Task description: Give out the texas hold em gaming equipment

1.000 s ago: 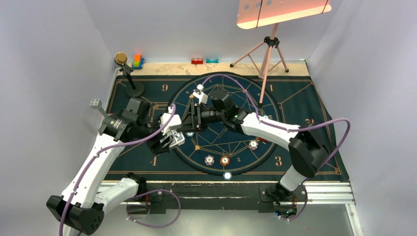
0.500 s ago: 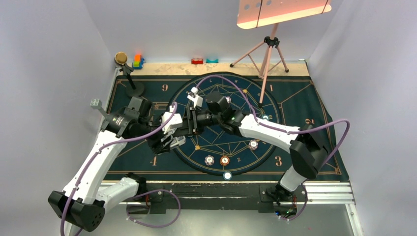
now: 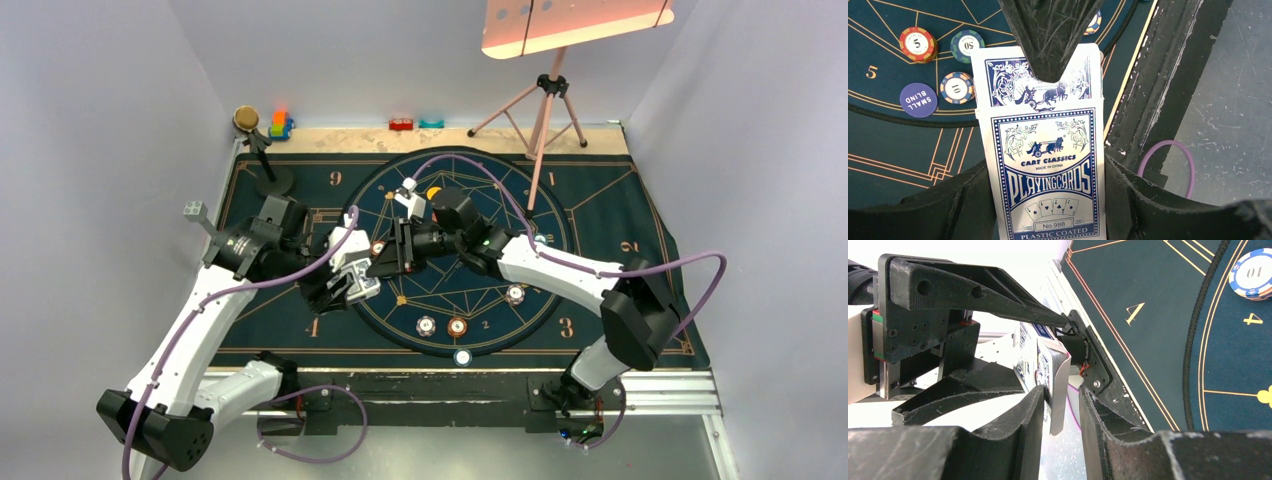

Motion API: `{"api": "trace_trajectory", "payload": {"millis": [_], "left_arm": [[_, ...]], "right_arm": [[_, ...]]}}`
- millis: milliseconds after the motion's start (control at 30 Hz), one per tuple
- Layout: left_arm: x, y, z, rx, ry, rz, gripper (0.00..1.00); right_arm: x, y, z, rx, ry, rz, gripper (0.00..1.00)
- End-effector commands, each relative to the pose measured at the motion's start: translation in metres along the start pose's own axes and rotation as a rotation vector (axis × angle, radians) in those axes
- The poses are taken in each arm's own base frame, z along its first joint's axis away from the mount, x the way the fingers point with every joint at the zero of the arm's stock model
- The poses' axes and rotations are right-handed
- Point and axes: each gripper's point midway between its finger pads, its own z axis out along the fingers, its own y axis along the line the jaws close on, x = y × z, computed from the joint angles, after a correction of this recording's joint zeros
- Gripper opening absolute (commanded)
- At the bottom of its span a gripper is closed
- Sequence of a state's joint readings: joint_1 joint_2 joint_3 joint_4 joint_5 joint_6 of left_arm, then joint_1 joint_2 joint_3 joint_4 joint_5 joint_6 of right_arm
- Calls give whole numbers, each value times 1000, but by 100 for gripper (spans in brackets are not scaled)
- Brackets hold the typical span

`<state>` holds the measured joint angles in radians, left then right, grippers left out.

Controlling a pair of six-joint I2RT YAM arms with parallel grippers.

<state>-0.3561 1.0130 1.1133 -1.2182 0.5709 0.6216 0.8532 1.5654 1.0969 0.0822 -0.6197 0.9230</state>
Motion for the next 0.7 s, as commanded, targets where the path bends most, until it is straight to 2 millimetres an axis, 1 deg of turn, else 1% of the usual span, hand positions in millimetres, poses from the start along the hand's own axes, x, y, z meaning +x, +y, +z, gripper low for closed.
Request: {"api": "trace_trajectory", "payload": {"millis": [0,33,67,133,200,267,333,433,500,600,667], "left_arm": [[-20,-13,-14,26,-81,44,56],[-21,-13,-14,28,-86,42,56],[-22,-14,-14,32,-89,40,56],[-25,-14,-15,32,-100,37,56],[-28,-12,-14,27,-109,37,56],[-30,-9,-14,17,-112,39,57],[-33,-6,-14,5,-119,44,58],[-36,1,-14,-21,-120,46,59],[-37,7,-12,-39,-113,53,59],[-37,17,-10,-63,-96,51,59],[-37,22,-8,-76,-87,51,60]], "right_arm": [[-7,-6,-10,34,-38,-31,33],[-8,-6,-10,34,-40,-34,33],[-8,-4,-11,28,-37,-38,37],[-10,1,-11,13,-42,-45,50],[-10,11,-9,-34,-45,-45,60],[-10,23,-5,-97,-37,-35,66],[-8,30,2,-144,-17,-21,67],[-6,43,14,-183,13,-26,66],[-5,46,19,-193,33,-15,62],[-4,52,23,-227,43,-2,49],[0,49,27,-221,57,11,37]]}}
